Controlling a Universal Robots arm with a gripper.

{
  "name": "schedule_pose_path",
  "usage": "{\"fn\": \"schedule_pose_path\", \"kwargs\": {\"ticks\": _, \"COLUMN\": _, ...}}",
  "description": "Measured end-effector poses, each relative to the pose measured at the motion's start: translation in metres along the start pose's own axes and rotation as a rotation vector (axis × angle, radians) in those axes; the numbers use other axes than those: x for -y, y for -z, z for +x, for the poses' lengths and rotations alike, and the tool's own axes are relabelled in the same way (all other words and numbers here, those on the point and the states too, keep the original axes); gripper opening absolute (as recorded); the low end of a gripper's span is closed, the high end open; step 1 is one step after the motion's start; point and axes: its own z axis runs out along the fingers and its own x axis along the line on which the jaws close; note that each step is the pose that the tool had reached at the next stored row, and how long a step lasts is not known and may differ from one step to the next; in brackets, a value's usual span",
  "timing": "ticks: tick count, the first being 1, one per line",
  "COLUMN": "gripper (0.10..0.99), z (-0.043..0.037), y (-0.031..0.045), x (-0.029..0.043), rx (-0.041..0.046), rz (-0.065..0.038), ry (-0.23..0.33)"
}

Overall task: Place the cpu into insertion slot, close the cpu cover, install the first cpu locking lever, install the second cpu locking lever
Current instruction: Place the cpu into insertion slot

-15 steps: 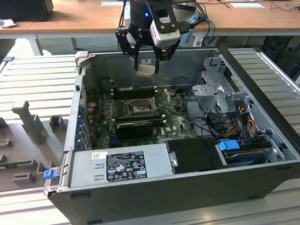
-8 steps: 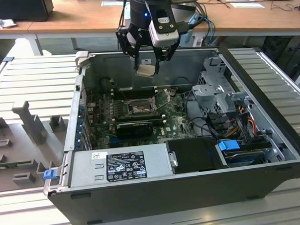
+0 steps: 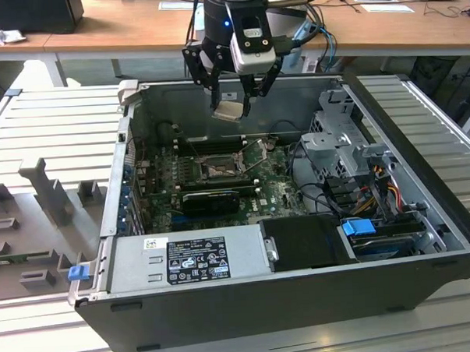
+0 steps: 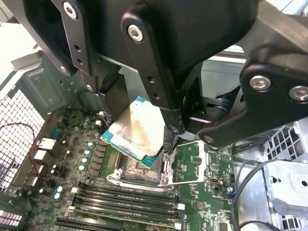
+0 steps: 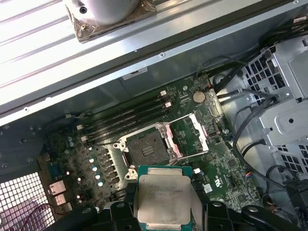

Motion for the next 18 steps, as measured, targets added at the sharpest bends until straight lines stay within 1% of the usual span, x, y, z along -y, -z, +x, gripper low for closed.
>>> {"fn": "schedule_pose_path", "kwargs": {"ticks": 7, "gripper": 0.529, "z": 0.0000, "y": -0.0006, "x": 0.0001, "rx": 0.0053, "rz": -0.001, "ry": -0.060}}
{"fn": "schedule_pose_path", "kwargs": {"ticks": 18, "gripper": 0.529, "z": 0.0000, "y": -0.0009, "x": 0.0001, "rx": 0.0117, "rz": -0.003, "ry": -0.131}}
